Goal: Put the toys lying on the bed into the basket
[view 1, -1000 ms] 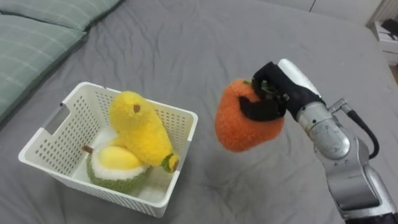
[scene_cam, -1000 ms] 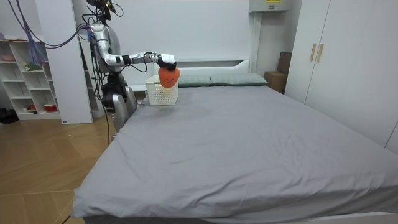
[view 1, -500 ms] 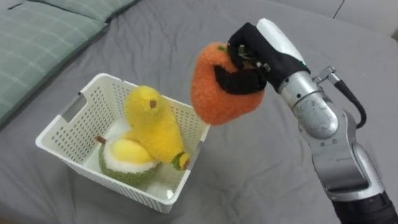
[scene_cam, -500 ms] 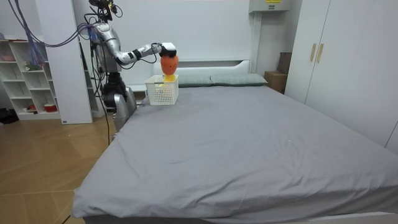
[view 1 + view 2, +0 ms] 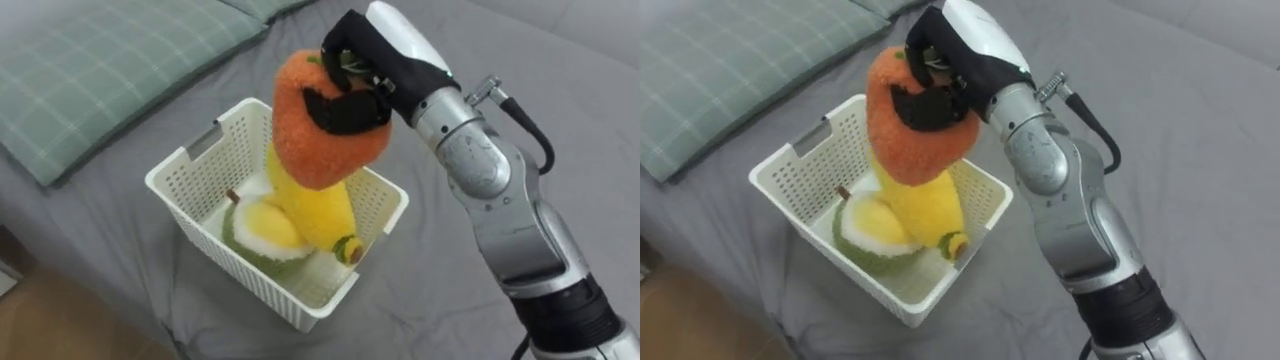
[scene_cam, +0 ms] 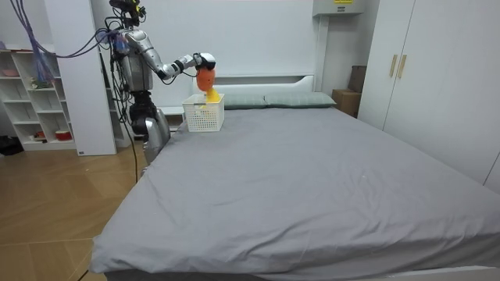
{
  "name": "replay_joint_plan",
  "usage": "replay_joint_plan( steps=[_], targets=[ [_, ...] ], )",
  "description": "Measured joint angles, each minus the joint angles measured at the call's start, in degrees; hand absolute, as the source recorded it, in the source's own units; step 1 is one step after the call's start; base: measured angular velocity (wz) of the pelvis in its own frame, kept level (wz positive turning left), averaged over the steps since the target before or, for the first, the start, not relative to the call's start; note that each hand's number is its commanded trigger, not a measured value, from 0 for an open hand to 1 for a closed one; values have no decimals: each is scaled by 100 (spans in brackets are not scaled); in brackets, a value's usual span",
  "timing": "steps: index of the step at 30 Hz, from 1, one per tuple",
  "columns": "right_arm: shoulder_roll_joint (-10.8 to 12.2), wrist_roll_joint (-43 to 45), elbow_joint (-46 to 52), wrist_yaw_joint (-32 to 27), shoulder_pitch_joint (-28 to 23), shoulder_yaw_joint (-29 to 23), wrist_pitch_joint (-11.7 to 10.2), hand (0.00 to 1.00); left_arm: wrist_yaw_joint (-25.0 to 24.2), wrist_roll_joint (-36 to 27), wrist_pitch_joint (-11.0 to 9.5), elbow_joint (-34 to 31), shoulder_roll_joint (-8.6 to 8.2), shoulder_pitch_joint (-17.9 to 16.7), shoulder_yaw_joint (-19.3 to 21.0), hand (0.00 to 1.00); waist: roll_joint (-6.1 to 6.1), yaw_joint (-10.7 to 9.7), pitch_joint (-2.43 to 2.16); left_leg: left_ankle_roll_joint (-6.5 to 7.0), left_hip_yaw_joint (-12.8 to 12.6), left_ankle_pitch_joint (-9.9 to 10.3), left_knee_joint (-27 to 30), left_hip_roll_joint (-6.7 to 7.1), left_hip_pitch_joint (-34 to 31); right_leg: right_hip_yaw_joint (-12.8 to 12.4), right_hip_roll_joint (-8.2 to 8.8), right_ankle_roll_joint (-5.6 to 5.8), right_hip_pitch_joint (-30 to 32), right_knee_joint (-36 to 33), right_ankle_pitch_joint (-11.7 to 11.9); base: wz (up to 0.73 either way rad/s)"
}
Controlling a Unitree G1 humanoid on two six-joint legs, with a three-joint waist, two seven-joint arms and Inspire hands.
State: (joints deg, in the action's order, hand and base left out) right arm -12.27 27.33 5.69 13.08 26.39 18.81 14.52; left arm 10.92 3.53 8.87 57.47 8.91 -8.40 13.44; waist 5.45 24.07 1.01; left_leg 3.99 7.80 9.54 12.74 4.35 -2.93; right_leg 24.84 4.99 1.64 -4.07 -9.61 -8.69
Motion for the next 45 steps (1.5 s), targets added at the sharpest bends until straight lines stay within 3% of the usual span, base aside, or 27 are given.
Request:
replay_joint_plan(
  steps=[4, 9, 15, 24, 25, 26, 28, 29, 40, 45],
  targets=[
    [89, 14, -306, -40, 1, 29, 39, 100, 3, 111, 88, -16, 4, -8, 107, 0, 29, 87, 5, -1, 201, -50, 69, 78, -122, 215, 46, 21, 3, -8, -15, 28],
    [83, 18, -825, -82, 2, 136, 55, 100, 22, 108, 185, -270, 1, -72, 104, 0, 66, 310, -7, -3, 320, -99, 82, 129, -155, 300, 93, 31, -3, -9, -23, 15],
    [83, 20, -1344, -132, 0, 341, 48, 100, 154, 108, 205, -377, -3, -199, 88, 0, 78, 305, 5, 4, 429, -128, 88, 176, -172, 377, 91, 43, -38, -7, -31, 10],
    [96, 43, -2288, -245, -5, 387, 52, 98, 213, 107, 339, -374, -135, -209, 8, 0, 97, 293, 43, 14, 534, -161, 87, 232, -163, 448, 107, 59, -88, 4, -43, 7],
    [96, 42, -2321, -315, -4, 384, 37, 93, 208, 111, 351, -375, -141, -222, -18, 0, 98, 292, 42, 14, 547, -167, 84, 235, -163, 467, 109, 59, -94, 4, -43, 6],
    [97, 7, -2413, -432, -4, 383, -7, 77, 204, 111, 362, -375, -144, -239, -18, 0, 100, 302, 41, 15, 550, -171, 81, 235, -154, 467, 108, 59, -106, 4, -43, 4],
    [107, -45, -2574, -616, -3, 382, -85, 30, 204, 107, 362, -378, -143, -239, -19, 0, 103, 301, 39, 15, 554, -179, 81, 235, -149, 469, 108, 59, -115, 3, -43, 0],
    [116, -71, -2633, -719, -3, 382, -93, 0, 204, 107, 362, -381, -143, -239, -19, 0, 103, 295, 39, 13, 555, -184, 81, 236, -150, 469, 109, 59, -115, 2, -43, 0],
    [114, -372, -3276, -1523, -1, 128, -411, 0, 223, 243, 361, -612, -129, -429, -11, 0, 12, 300, 44, -24, 780, -253, 96, 294, -150, 603, 114, 61, -202, -4, -45, 11],
    [89, -747, -3761, -1728, 8, 19, -581, 0, 225, 235, 362, -611, -119, -511, -36, 0, -67, 300, -30, -38, 871, -298, 82, 344, -149, 694, 200, 63, -201, -37, -82, 12]
  ],
)
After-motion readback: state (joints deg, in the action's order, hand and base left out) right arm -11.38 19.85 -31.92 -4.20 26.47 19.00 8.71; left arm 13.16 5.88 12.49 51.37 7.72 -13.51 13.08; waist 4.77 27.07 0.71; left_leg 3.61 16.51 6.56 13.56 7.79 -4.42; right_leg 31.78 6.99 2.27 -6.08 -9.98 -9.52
